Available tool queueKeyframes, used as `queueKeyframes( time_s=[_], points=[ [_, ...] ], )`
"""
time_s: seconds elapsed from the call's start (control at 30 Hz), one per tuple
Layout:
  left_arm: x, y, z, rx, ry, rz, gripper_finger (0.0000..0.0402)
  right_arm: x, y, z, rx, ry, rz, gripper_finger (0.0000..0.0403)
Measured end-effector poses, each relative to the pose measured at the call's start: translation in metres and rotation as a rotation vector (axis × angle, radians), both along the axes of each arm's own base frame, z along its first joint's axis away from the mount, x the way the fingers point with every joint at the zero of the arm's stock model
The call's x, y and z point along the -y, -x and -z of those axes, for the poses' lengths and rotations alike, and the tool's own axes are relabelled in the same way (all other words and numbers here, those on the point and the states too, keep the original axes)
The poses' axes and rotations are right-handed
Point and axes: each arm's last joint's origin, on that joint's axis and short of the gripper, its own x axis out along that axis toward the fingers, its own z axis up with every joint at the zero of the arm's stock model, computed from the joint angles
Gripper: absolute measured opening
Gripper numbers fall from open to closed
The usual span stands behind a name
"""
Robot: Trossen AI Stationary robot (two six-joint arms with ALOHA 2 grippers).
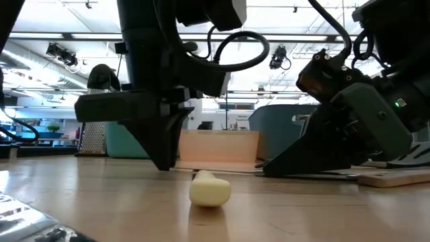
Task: Pick & Place Kitchen Items
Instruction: Put the top silver knife into the orange bin
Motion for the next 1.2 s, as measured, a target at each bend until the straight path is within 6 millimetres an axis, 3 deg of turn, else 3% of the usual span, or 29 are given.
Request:
queueKeyframes(
  time_s=[0.3,0.47,0.7,1.2],
  points=[
    [-0.001,-0.002,-0.001,0.03,-0.024,-0.01,0.0176,0.001,-0.001,0.0,-0.001,-0.009,-0.006,0.0049],
    [-0.001,-0.003,0.002,0.067,-0.012,-0.011,0.02,0.001,-0.001,0.0,0.0,-0.009,-0.006,0.0049],
    [-0.01,-0.001,0.017,0.075,0.114,-0.025,0.0177,0.0,-0.001,0.0,0.001,-0.01,-0.006,0.0049],
    [-0.029,-0.007,0.019,0.018,0.279,-0.016,0.0107,0.0,-0.001,0.0,0.002,-0.011,-0.006,0.0049]
  ],
)
